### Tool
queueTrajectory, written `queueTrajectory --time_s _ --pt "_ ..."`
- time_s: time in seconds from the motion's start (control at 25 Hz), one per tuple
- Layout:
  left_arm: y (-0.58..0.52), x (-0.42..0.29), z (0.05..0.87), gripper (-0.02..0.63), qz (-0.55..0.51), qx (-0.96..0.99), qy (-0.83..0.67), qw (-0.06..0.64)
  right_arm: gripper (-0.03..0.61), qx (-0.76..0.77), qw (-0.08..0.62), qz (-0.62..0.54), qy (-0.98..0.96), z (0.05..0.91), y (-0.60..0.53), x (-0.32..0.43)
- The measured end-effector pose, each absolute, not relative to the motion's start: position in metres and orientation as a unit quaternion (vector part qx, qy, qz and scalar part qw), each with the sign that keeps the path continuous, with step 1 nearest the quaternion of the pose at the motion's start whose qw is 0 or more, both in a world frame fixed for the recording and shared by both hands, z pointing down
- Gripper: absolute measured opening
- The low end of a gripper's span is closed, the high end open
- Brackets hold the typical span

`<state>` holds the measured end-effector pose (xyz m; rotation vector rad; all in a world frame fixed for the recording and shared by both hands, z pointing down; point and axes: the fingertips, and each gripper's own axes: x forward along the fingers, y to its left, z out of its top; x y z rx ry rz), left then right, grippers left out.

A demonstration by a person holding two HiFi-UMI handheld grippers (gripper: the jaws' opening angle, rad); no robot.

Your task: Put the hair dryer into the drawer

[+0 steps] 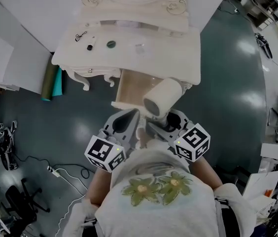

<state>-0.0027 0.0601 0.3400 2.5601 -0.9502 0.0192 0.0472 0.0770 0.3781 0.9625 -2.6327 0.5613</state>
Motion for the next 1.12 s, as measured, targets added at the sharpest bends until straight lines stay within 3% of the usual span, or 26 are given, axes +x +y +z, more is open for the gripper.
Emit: queueTrajectory --time_s 1.12 --pt "-0.007 -0.013 0.364 0.011 0.030 0.912 -0.343 0.221 0.218 0.322 0.219 0.169 -0.905 0.421 0.001 0.049"
